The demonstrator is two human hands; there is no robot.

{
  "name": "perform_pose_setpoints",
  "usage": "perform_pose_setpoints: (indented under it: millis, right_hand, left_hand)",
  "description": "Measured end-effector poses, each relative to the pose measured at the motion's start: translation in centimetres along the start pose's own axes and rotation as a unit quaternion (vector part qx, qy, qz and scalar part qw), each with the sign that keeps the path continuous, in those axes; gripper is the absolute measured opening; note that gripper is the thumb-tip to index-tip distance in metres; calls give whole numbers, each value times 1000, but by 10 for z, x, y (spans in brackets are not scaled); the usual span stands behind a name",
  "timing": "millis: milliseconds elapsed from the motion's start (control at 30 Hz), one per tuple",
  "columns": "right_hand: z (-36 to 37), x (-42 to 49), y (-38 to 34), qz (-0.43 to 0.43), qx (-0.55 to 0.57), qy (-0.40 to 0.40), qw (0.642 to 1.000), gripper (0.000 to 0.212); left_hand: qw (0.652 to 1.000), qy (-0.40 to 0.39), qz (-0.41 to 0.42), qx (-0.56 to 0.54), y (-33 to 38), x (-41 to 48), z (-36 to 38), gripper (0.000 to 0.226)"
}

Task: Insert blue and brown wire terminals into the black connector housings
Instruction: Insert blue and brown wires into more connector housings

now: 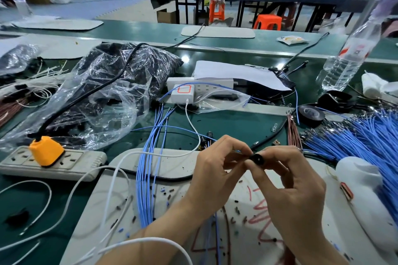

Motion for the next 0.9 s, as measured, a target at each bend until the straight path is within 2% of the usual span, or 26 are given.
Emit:
perform_pose_setpoints:
  millis: [300, 600, 667, 800, 900]
  right_hand:
    - [-1, -1, -3, -18, -27, 12, 999, 19]
    - [-2, -1, -2, -33, -39, 21, 998, 20]
    - [-1, -2, 1, -11, -39, 14, 999, 22]
    - [1, 5, 7, 37, -58, -11, 998, 20]
    - [-11, 18, 12, 25, -80, -24, 996, 29]
  left_hand:
    - [1000, -7, -16, -13, -1, 0, 1, 17]
    - [999, -22, -29, 2, -5, 0, 2, 13]
    - [999, -37, -16, 22, -7, -1, 2, 12]
    - [995, -73, 41, 49, -5, 2, -2, 31]
    - [990, -61, 78, 97, -4, 4, -5, 20]
Point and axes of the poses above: each hand's wrist, its own x-axis towards the middle knuckle, its own z-axis out of the palm, y = z × x, the point moved 3 cm from there along x, towards the middle knuckle, and after that the axes turned 10 degrees about z, right-handed, at the moved point
